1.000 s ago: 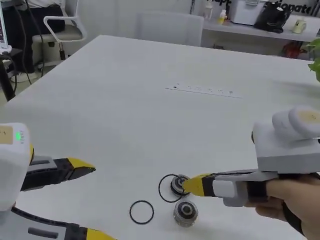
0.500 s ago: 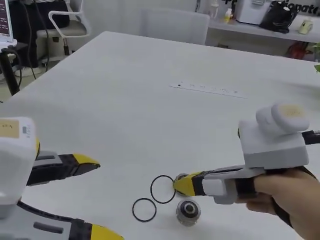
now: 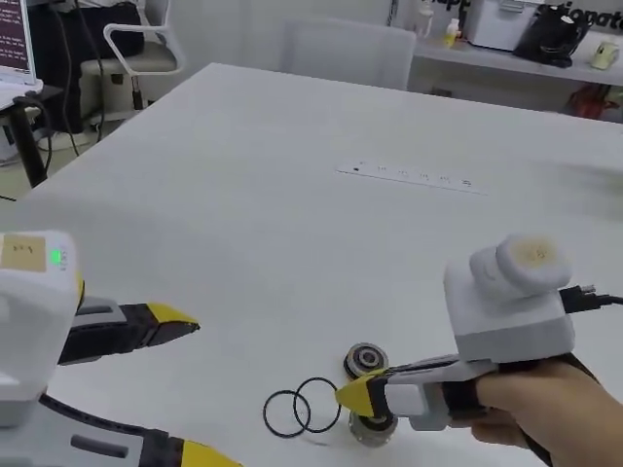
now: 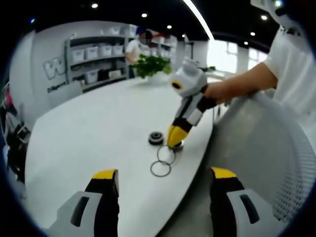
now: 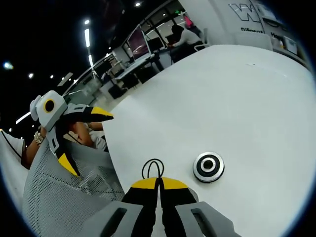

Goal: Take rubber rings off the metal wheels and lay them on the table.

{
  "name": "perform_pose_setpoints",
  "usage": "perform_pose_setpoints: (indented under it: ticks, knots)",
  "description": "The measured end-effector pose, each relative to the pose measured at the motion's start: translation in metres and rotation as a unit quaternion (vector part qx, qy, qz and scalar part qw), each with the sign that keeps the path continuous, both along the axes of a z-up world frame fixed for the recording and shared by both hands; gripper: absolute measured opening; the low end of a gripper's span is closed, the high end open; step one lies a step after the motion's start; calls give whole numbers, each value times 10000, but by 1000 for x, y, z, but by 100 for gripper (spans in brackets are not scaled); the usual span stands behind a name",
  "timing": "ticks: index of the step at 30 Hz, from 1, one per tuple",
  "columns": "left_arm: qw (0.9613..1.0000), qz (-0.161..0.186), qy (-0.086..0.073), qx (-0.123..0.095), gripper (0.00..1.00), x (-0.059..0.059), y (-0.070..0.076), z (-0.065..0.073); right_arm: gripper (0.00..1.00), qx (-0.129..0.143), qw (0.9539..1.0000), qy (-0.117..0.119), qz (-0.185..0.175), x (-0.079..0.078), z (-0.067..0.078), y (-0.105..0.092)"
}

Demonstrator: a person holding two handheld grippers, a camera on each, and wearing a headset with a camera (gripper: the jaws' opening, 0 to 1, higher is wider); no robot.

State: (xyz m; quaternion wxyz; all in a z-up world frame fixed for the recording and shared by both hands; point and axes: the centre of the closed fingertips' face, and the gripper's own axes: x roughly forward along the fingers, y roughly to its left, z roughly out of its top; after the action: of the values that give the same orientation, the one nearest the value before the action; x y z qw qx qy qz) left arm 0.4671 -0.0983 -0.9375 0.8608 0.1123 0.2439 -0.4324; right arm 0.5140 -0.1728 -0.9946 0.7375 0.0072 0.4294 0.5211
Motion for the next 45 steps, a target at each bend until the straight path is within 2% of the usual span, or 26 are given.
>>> perform_pose_setpoints:
  ticks: [3, 6, 12, 21, 36, 45]
  knots:
    - [10000, 1, 29, 13, 76, 0, 0, -1, 0, 26, 10000, 52, 33, -2, -1, 3]
    - [10000, 36, 17, 8, 76, 1, 1, -1, 0, -27, 10000, 3, 93, -6, -4, 4]
    - [9999, 109, 10, -47, 75, 2, 2, 0, 0, -70, 10000, -44, 47, -3, -6, 2]
    - [10000, 83, 13, -20, 74, 2, 2, 0, 0, -253, 9989, -337, 195, -1, -9, 2]
    - [9999, 105, 28, -15, 73, 2, 3, -1, 0, -379, 9977, -459, 324, -2, -13, 1]
    - [9999, 120, 26, 5, 73, 2, 4, -1, 1, -409, 9976, -486, 274, 1, -13, -1]
